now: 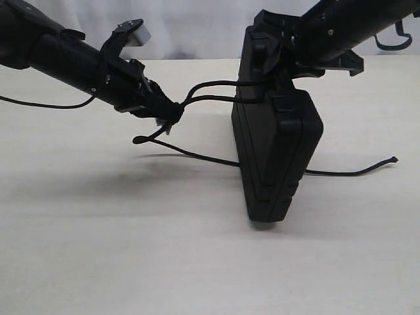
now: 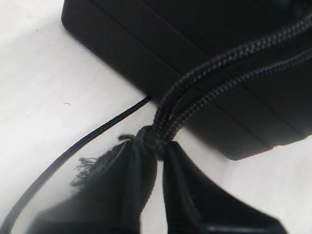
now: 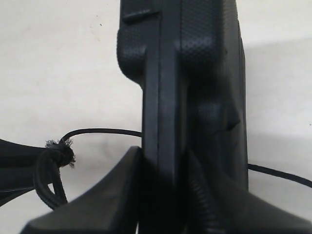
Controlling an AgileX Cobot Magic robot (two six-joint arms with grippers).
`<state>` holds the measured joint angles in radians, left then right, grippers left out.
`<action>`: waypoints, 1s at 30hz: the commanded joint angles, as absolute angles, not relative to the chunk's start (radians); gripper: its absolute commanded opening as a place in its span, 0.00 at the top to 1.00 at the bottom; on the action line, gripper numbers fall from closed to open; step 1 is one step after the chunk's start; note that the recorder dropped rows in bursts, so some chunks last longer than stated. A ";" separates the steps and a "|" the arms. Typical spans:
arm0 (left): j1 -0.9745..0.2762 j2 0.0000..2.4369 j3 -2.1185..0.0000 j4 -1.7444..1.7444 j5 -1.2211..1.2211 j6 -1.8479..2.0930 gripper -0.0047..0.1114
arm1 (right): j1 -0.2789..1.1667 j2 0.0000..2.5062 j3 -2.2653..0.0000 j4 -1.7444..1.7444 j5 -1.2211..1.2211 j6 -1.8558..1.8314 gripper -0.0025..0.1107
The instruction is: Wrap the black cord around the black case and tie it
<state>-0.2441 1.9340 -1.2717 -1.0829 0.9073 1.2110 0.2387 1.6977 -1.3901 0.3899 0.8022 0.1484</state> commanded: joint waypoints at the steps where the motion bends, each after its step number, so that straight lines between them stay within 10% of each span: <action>1: -0.245 1.925 -1.271 -1.088 0.898 1.205 0.96 | 0.236 1.696 -1.390 0.426 0.792 0.150 0.94; 30: -0.304 1.925 -1.271 -1.131 0.874 1.237 0.96 | 0.236 1.696 -1.442 0.200 1.001 0.162 0.94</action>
<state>-0.2749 1.9340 -1.2717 -1.1198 0.8940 1.2180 0.2387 1.6907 -1.4403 0.2311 0.9854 0.1579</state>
